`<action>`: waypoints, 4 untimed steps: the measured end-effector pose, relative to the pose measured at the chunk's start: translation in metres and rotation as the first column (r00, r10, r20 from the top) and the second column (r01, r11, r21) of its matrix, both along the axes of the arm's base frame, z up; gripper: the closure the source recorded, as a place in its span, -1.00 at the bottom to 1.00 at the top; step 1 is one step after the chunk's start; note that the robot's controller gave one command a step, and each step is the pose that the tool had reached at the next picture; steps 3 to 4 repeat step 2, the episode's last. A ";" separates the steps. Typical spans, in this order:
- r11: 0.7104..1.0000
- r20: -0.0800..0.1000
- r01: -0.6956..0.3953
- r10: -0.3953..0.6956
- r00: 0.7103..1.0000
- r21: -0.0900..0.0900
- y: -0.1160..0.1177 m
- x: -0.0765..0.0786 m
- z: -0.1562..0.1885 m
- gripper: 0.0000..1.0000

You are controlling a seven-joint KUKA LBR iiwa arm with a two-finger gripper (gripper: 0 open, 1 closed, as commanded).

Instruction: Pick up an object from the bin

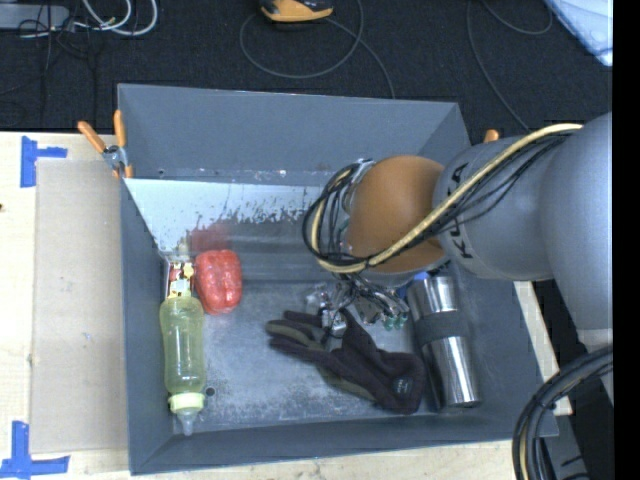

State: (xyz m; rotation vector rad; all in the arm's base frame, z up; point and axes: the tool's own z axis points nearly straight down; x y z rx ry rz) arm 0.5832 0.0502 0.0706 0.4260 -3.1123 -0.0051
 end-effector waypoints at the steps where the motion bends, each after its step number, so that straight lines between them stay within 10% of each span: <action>1: 1.000 -0.006 0.006 -0.006 1.000 0.000 0.007 -0.001 0.039 1.00; 2: 1.000 0.000 -0.018 0.018 1.000 0.001 0.001 0.004 0.167 1.00; 4: 1.000 0.000 -0.018 0.018 1.000 0.001 0.001 0.004 0.167 1.00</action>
Offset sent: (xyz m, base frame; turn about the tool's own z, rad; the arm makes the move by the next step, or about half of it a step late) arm 0.0036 0.0008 0.1678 -0.0208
